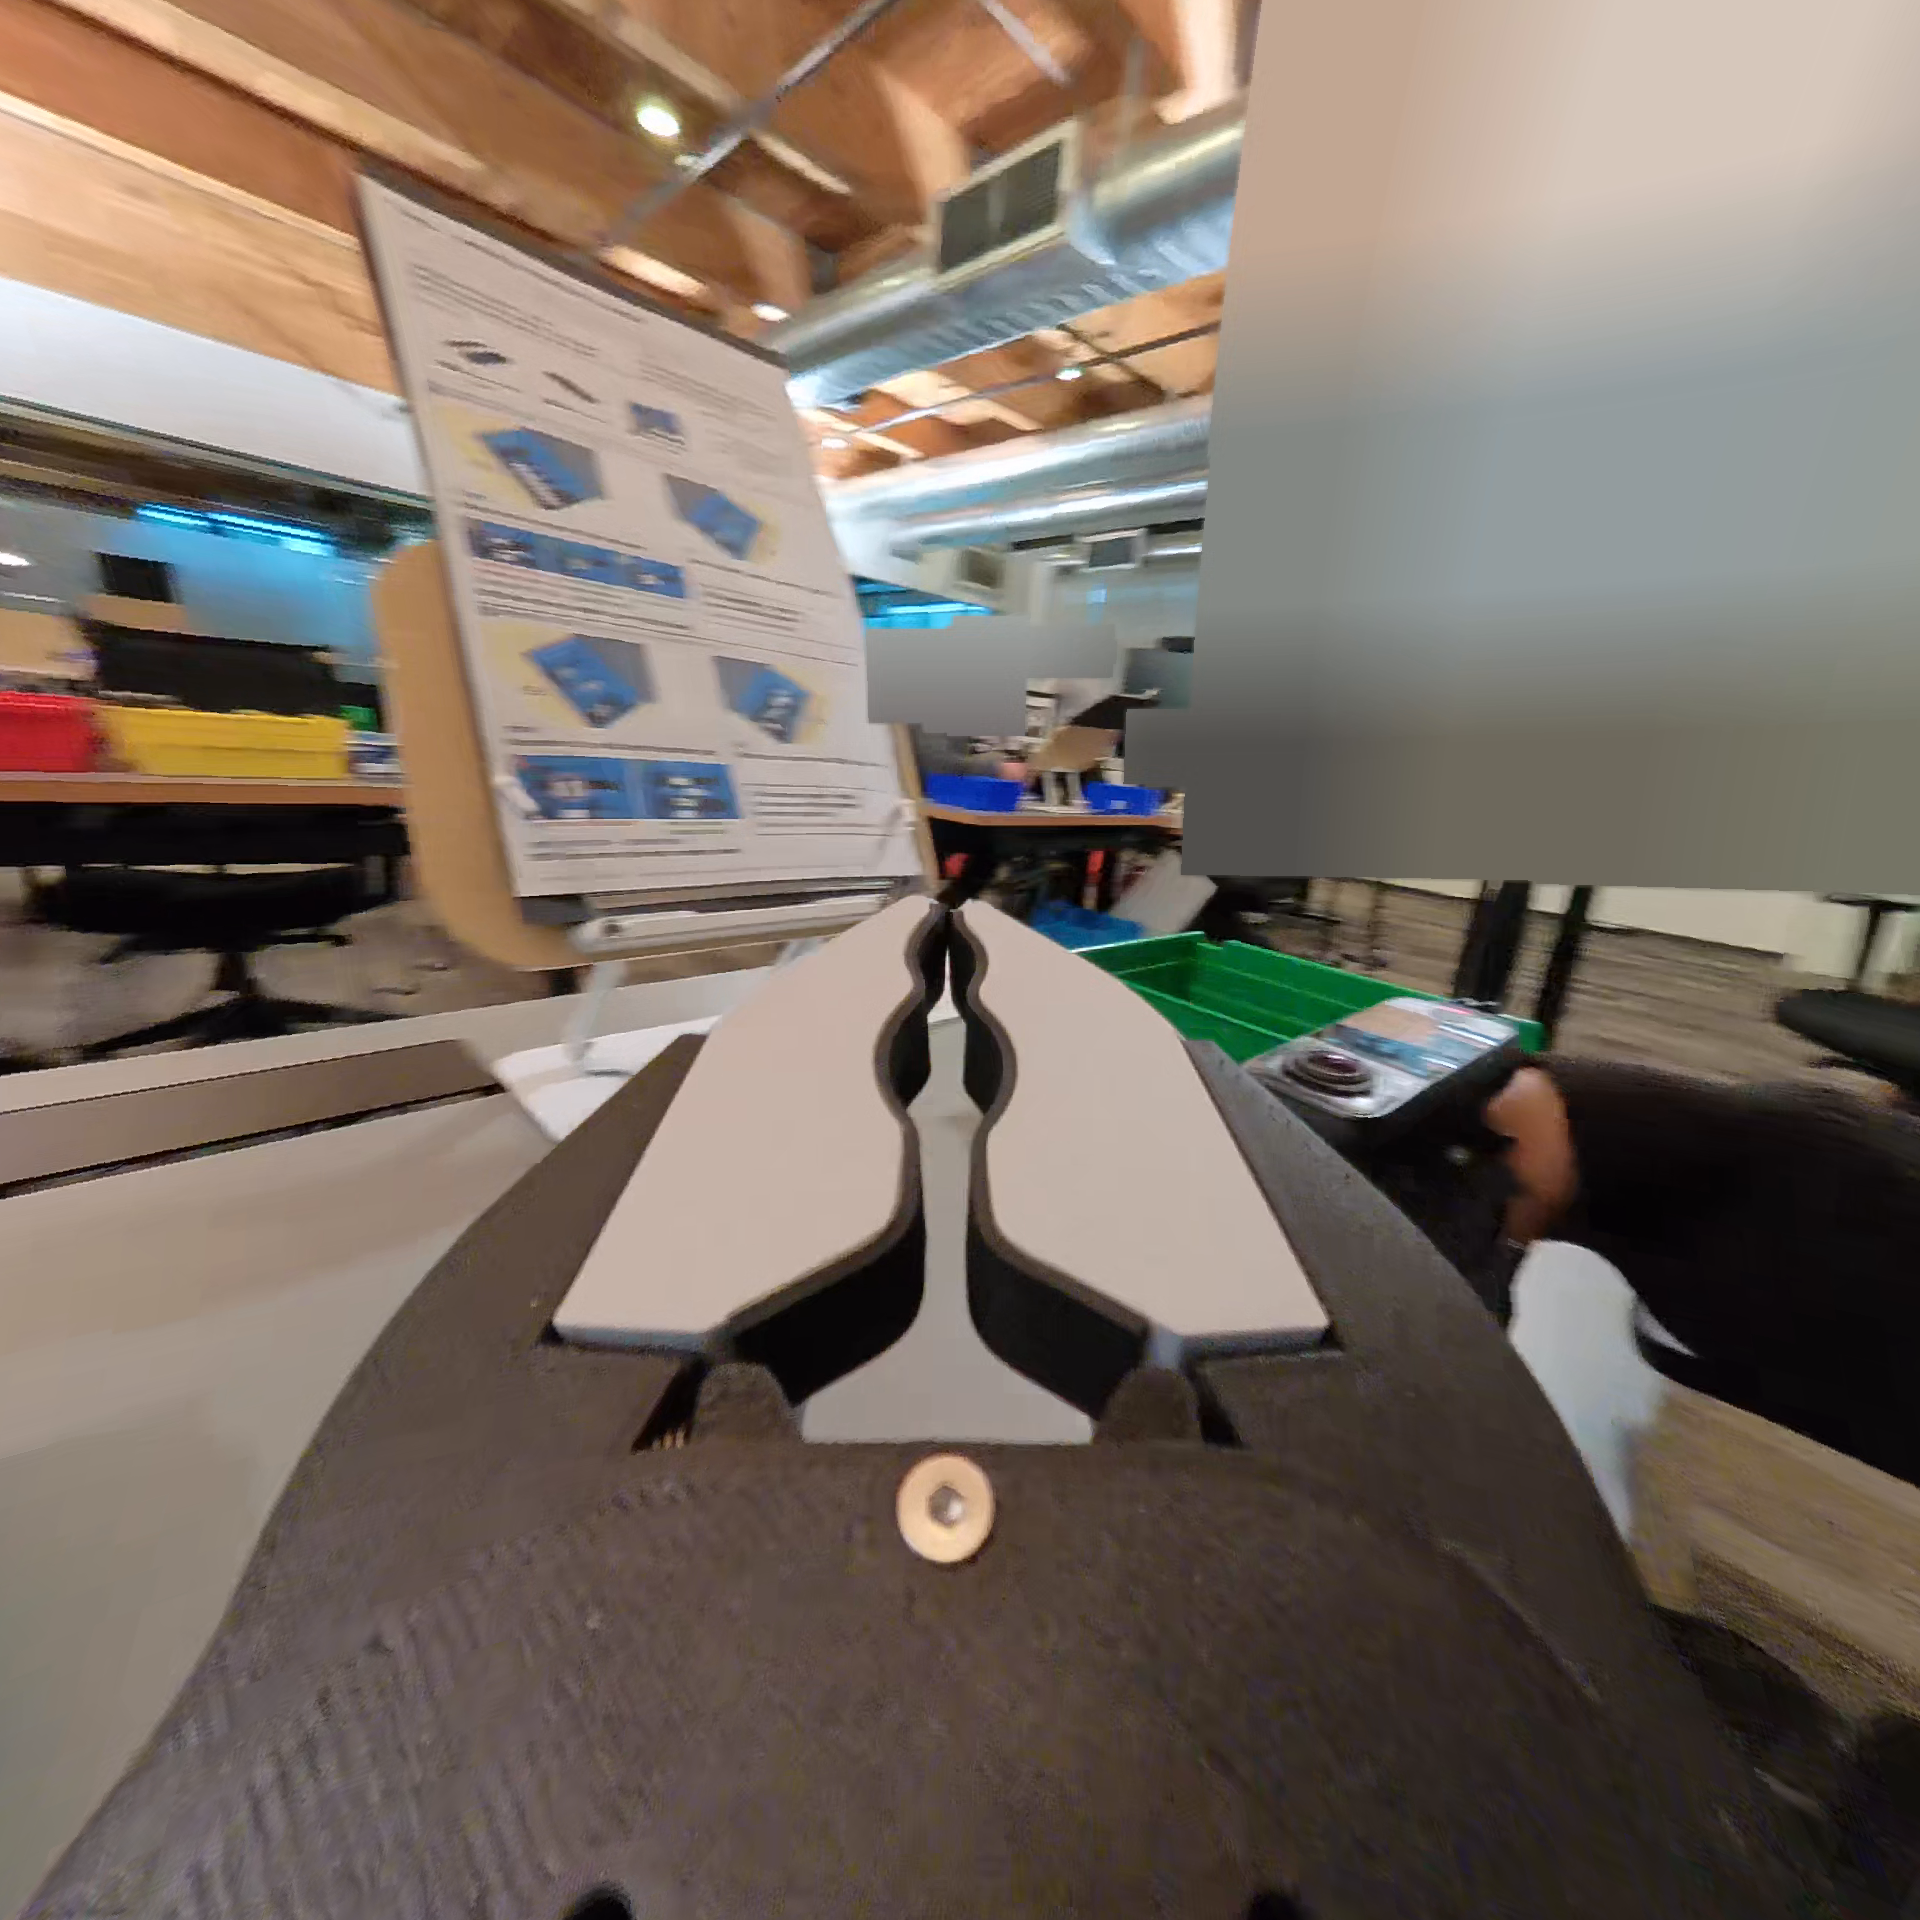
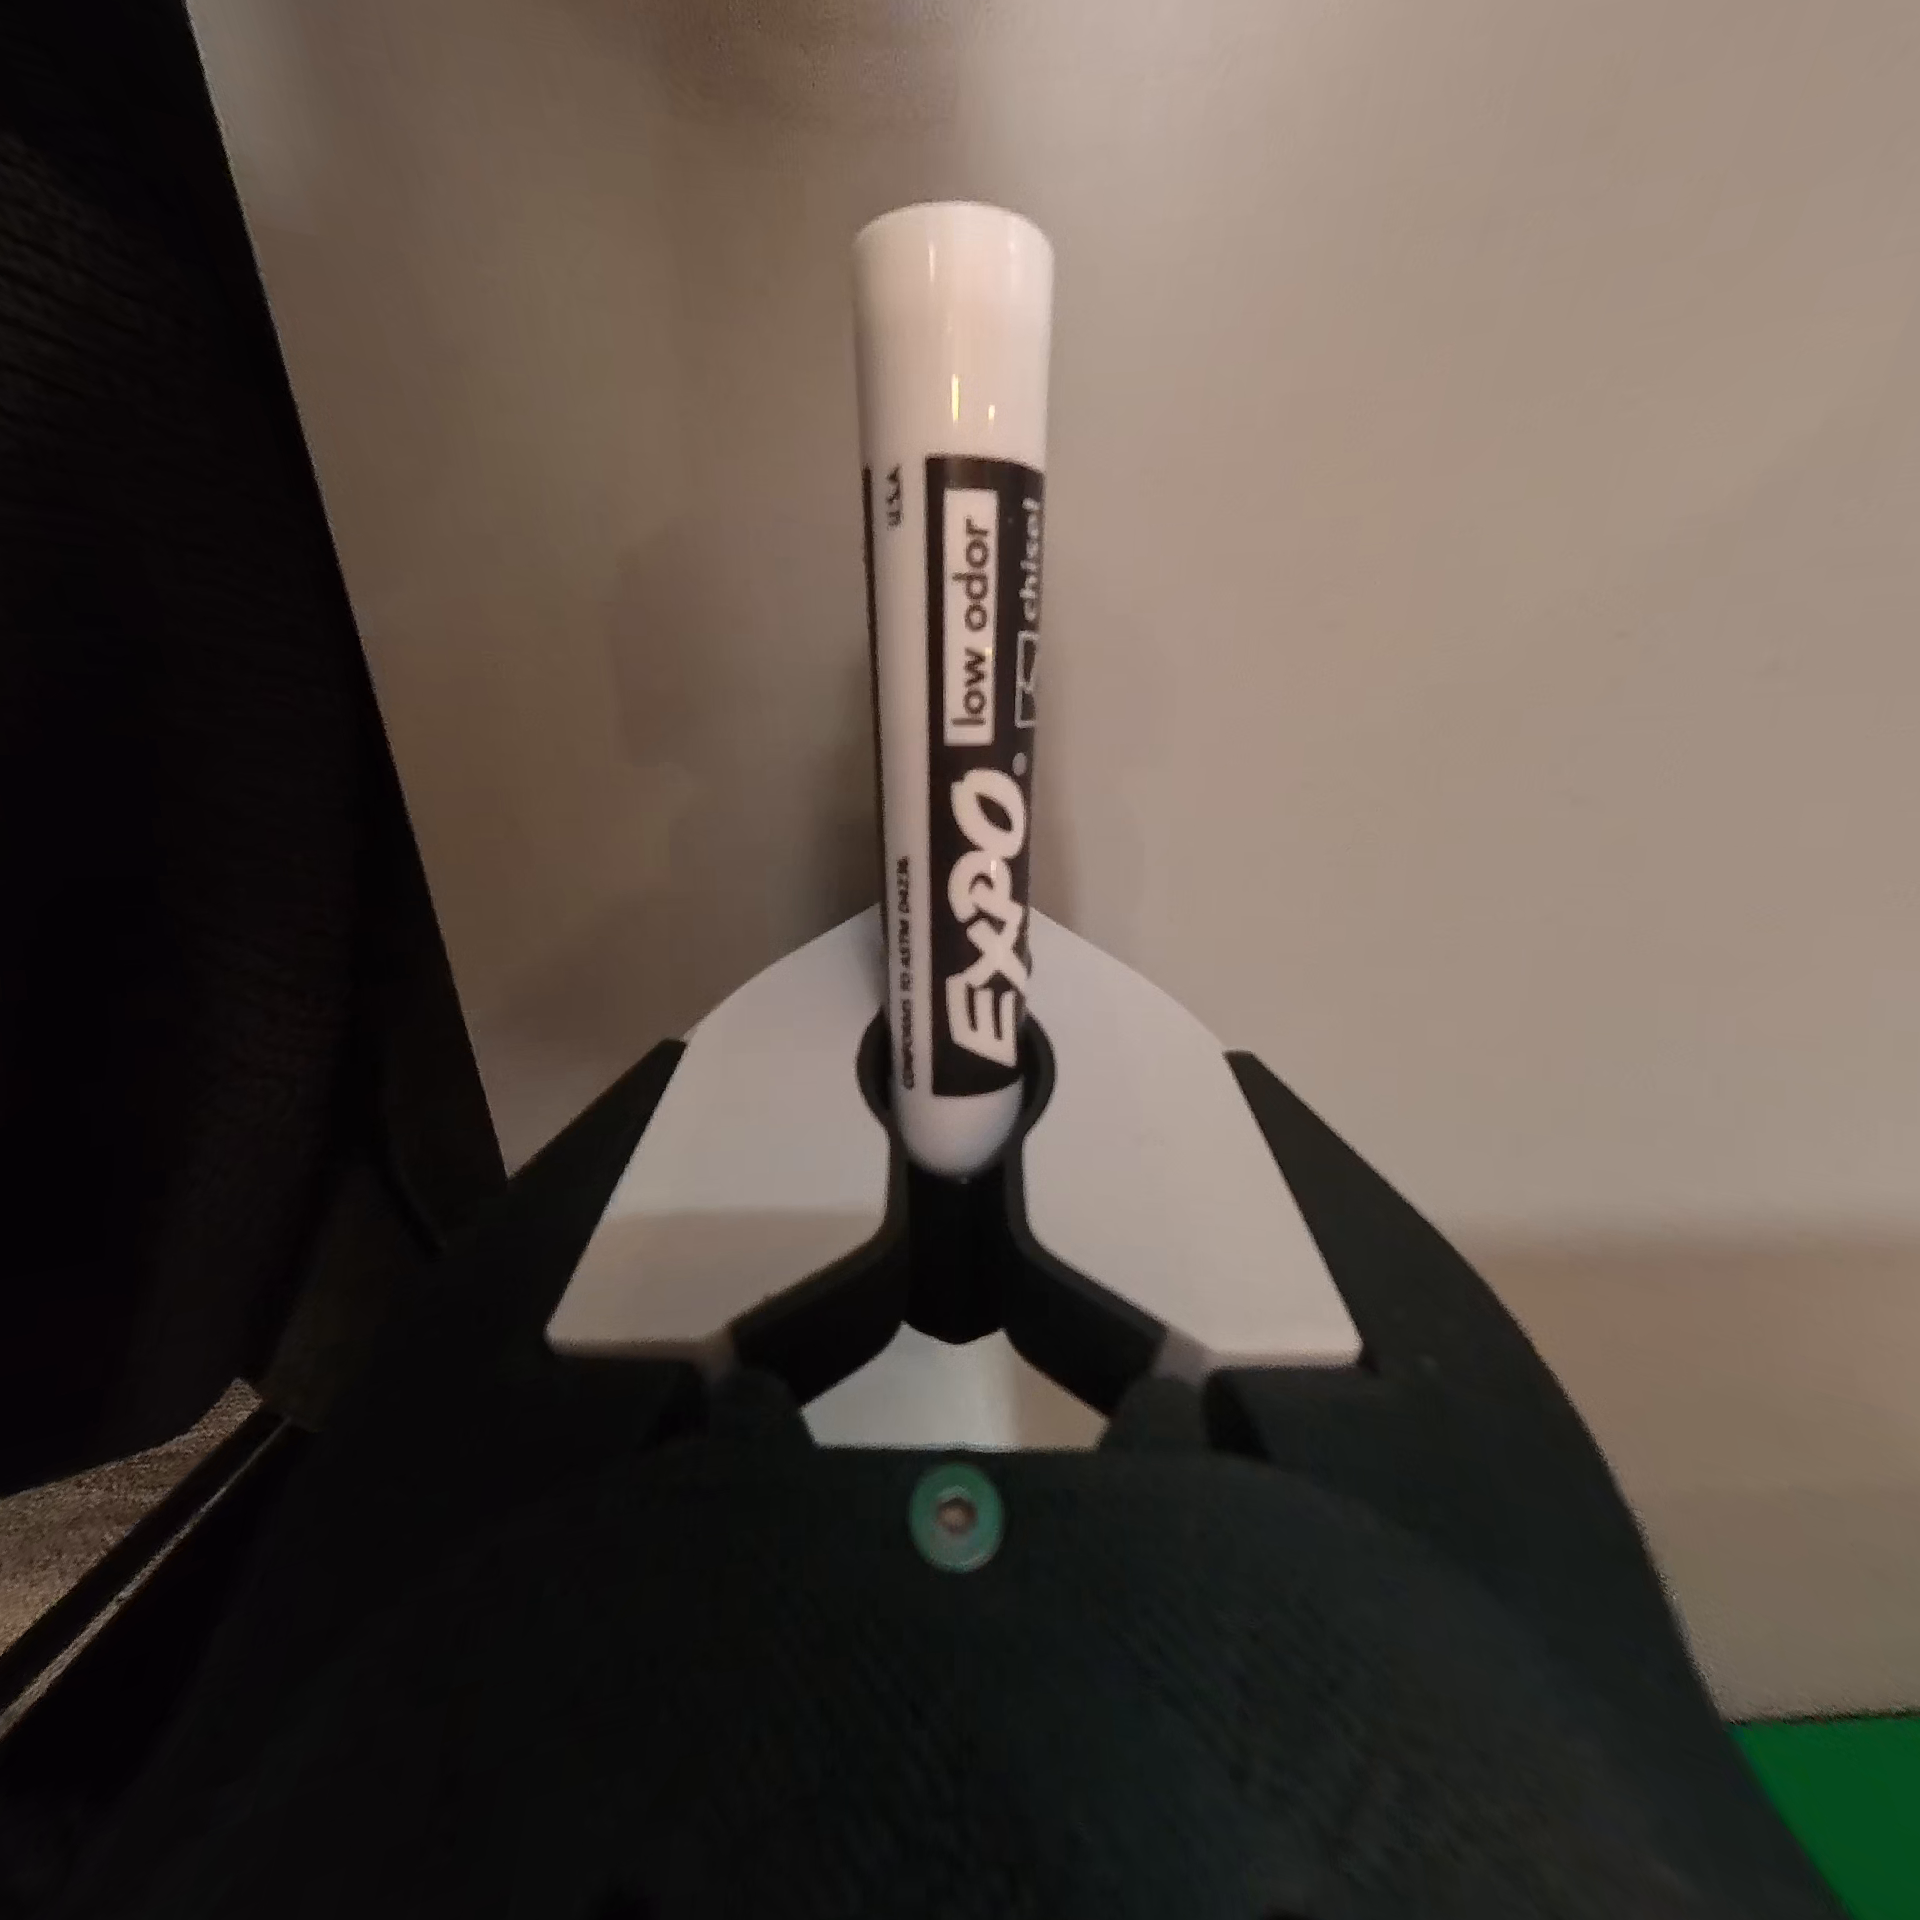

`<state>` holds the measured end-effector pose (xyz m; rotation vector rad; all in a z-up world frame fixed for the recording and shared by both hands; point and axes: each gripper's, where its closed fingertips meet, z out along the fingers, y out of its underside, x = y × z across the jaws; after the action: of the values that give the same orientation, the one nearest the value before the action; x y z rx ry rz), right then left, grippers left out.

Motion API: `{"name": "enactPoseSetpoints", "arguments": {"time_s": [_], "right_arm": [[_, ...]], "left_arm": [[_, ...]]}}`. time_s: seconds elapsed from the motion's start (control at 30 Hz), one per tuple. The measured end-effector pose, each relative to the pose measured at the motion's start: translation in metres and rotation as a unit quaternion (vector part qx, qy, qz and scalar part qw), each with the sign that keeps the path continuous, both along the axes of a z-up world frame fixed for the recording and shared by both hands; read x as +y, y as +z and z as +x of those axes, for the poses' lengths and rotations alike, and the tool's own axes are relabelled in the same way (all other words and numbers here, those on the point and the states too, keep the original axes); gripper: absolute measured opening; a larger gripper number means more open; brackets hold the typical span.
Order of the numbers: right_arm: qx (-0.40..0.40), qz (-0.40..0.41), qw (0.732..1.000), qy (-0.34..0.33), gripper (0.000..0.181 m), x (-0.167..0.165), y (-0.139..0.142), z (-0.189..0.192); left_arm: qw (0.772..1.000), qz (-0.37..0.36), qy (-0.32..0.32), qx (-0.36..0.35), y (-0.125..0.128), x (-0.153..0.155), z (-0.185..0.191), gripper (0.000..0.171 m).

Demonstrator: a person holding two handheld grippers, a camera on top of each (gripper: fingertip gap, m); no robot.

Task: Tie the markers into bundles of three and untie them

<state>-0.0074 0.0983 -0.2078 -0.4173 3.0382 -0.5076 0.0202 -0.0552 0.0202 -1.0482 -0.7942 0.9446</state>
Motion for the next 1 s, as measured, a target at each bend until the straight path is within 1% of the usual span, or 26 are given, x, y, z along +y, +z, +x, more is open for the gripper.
{"name": "enactPoseSetpoints", "arguments": {"time_s": [0.03, 0.07, 0.17, 0.23, 0.27, 0.3, 0.33, 0.37, 0.4, 0.47, 0.53, 0.6, 0.63, 0.67, 0.7, 0.77, 0.8, 0.87, 0.9, 1.0], "right_arm": [[-0.005, -0.002, 1.0, 0.0, 0.015, -0.001, 0.0, 0.001], [-0.007, -0.002, 1.0, -0.001, 0.015, -0.001, -0.001, 0.001], [-0.004, 0.001, 1.0, -0.001, 0.015, -0.001, -0.001, 0.001], [-0.003, 0.0, 1.0, 0.0, 0.015, -0.001, 0.0, 0.002], [-0.003, -0.001, 1.0, 0.0, 0.015, -0.001, 0.0, 0.002], [-0.003, -0.001, 1.0, 0.0, 0.014, -0.001, 0.001, 0.002], [-0.004, -0.002, 1.0, 0.001, 0.014, -0.001, 0.001, 0.002], [-0.004, -0.002, 1.0, 0.002, 0.015, -0.001, 0.001, 0.002], [-0.005, -0.001, 1.0, 0.002, 0.015, -0.001, 0.0, 0.003], [-0.006, 0.001, 1.0, 0.004, 0.015, -0.001, -0.001, 0.003], [-0.004, 0.002, 1.0, 0.005, 0.015, 0.0, -0.001, 0.003], [-0.005, 0.0, 1.0, 0.005, 0.015, 0.0, 0.0, 0.003], [-0.005, -0.002, 1.0, 0.005, 0.015, 0.0, 0.001, 0.003], [-0.005, -0.002, 1.0, 0.005, 0.014, 0.0, 0.001, 0.003], [-0.005, -0.003, 1.0, 0.005, 0.014, 0.0, 0.001, 0.003], [-0.006, -0.003, 1.0, 0.005, 0.015, -0.001, 0.001, 0.003], [-0.006, -0.003, 1.0, 0.005, 0.015, -0.001, 0.001, 0.004], [-0.006, -0.002, 1.0, 0.006, 0.015, -0.001, 0.001, 0.004], [-0.006, -0.002, 1.0, 0.006, 0.015, -0.001, 0.001, 0.004], [-0.006, -0.004, 1.0, 0.005, 0.015, -0.001, 0.002, 0.004]], "left_arm": [[1.0, 0.0, 0.013, -0.006, -0.003, -0.001, -0.002, 0.0], [1.0, 0.001, 0.012, -0.016, -0.007, 0.002, -0.004, 0.0], [0.998, 0.002, -0.045, -0.038, -0.018, 0.025, -0.003, 0.0], [0.993, 0.013, -0.089, -0.082, -0.026, 0.037, -0.002, 0.0], [0.989, 0.01, -0.12, -0.086, -0.027, 0.046, 0.001, 0.0], [0.986, 0.004, -0.142, -0.091, -0.03, 0.052, 0.003, 0.0], [0.984, -0.009, -0.148, -0.096, -0.034, 0.055, 0.003, 0.0], [0.985, -0.025, -0.138, -0.103, -0.039, 0.054, 0.001, 0.0], [0.982, -0.047, -0.148, -0.107, -0.044, 0.058, 0.002, 0.001], [0.971, -0.061, -0.189, -0.136, -0.052, 0.07, 0.007, 0.001], [0.975, -0.036, -0.166, -0.142, -0.051, 0.066, 0.002, 0.0], [0.987, -0.006, -0.105, -0.118, -0.045, 0.049, -0.003, 0.0], [0.993, 0.012, -0.064, -0.097, -0.04, 0.037, -0.005, 0.0], [0.996, 0.019, -0.037, -0.076, -0.036, 0.029, -0.004, 0.0], [0.997, 0.009, -0.036, -0.072, -0.035, 0.029, -0.003, 0.0], [0.996, 0.007, -0.053, -0.078, -0.036, 0.035, -0.002, 0.008], [0.995, 0.006, -0.068, -0.078, -0.037, 0.039, 0.0, 0.007], [0.991, -0.011, -0.101, -0.085, -0.042, 0.049, 0.004, 0.0], [0.988, -0.017, -0.122, -0.092, -0.045, 0.053, 0.006, 0.0], [0.975, 0.02, -0.172, -0.137, -0.052, 0.059, 0.005, 0.0]]}}
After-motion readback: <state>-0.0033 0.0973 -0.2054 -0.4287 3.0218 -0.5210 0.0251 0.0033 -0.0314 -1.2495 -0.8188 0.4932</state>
